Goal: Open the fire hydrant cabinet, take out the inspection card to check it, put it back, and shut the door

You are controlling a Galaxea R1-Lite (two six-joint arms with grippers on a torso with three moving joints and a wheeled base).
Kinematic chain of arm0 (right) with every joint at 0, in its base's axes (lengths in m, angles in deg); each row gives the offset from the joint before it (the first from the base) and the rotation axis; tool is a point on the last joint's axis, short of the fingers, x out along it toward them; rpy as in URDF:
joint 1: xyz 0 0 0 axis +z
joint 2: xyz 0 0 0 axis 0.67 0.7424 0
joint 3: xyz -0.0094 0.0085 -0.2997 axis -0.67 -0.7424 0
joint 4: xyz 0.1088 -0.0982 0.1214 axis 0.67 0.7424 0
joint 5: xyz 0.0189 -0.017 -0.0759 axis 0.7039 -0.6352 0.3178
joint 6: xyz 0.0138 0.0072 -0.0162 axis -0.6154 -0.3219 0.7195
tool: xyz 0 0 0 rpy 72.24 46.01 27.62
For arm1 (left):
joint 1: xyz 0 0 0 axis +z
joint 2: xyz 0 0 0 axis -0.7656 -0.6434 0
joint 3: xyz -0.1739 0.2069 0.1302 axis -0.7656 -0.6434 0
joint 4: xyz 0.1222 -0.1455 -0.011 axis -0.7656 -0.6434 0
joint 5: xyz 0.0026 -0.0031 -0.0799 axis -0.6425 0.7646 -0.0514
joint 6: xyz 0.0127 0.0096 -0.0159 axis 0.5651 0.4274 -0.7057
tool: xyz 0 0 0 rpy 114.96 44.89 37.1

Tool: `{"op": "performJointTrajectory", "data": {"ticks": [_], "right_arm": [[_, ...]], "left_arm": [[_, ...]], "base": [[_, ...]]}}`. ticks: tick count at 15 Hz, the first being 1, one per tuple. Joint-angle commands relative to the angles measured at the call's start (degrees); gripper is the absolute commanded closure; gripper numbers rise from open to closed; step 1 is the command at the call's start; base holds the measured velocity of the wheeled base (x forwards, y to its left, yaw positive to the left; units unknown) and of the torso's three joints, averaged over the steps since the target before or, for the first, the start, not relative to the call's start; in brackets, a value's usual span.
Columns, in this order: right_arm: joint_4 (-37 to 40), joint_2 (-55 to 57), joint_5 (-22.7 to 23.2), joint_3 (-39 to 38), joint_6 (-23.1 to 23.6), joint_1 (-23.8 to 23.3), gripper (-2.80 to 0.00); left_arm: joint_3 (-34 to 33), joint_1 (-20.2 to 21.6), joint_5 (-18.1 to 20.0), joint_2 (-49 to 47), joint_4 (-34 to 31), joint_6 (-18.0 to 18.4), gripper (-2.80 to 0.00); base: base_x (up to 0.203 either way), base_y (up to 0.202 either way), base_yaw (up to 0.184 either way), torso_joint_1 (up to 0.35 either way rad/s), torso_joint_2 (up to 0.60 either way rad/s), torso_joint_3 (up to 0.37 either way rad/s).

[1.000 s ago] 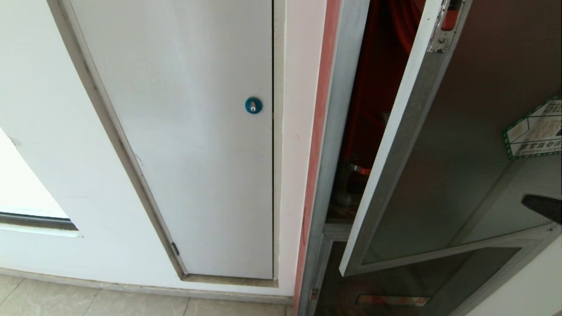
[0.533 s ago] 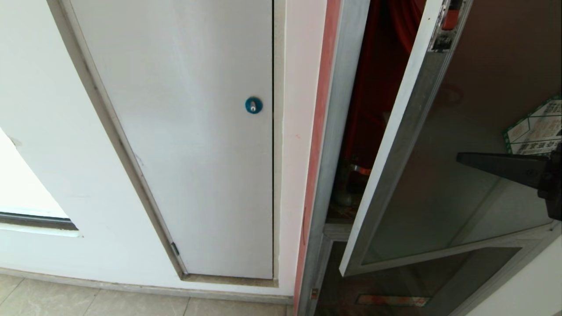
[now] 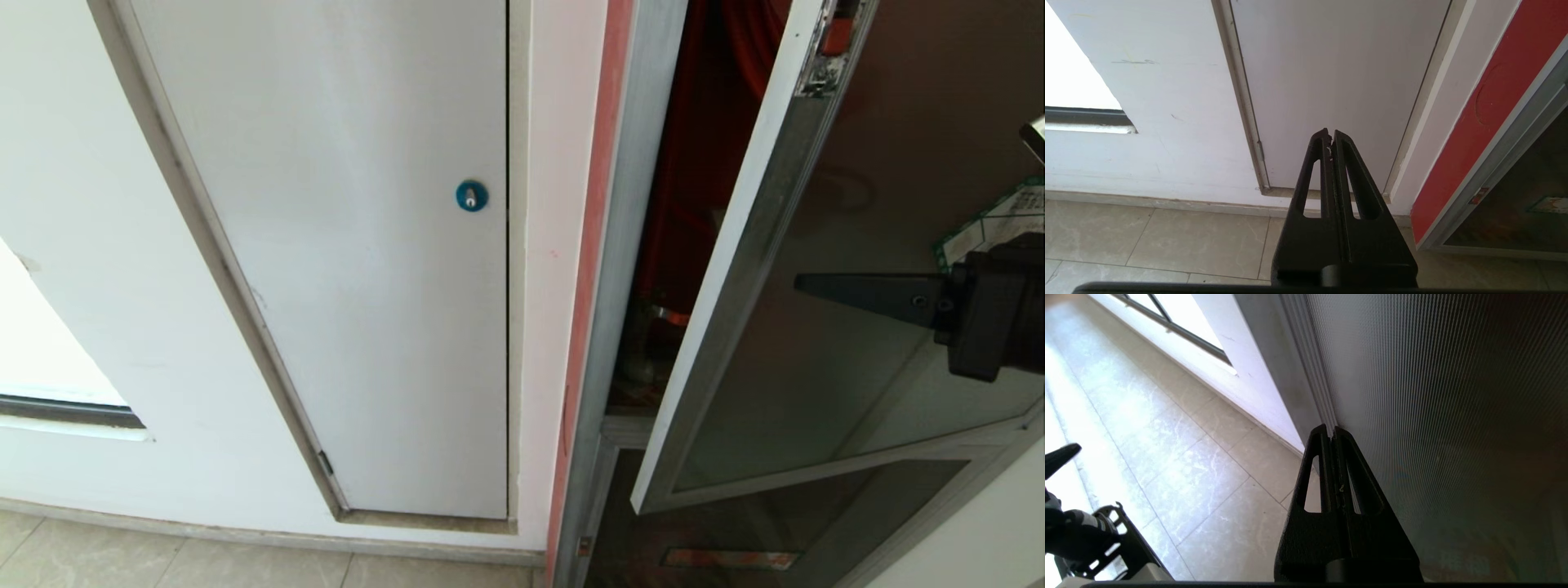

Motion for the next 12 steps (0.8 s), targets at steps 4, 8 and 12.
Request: {"op": "performJointTrajectory", "data": {"ticks": [4,8,12], "right_arm": [[-0.2,7.2,0.0,5.7,-2.9,0.0,0.00],[-1.7,10.4,-0.5,7.9,-2.9,0.0,0.00],[-8.4,14.1,-2.8,8.0,-3.0,0.0,0.00]], "left_arm": [[0.1,0.0,0.0,-0.1,0.0,0.0,0.00],[0.0,0.0,0.0,-0.1,0.0,0.0,0.00],[0.0,0.0,0.0,-0.1,0.0,0.0,0.00]], "base": [[0.000,0.000,0.000,0.000,0.00,0.000],[0.000,0.000,0.000,0.000,0.00,0.000],[0.000,0.000,0.000,0.000,0.00,0.000]]}}
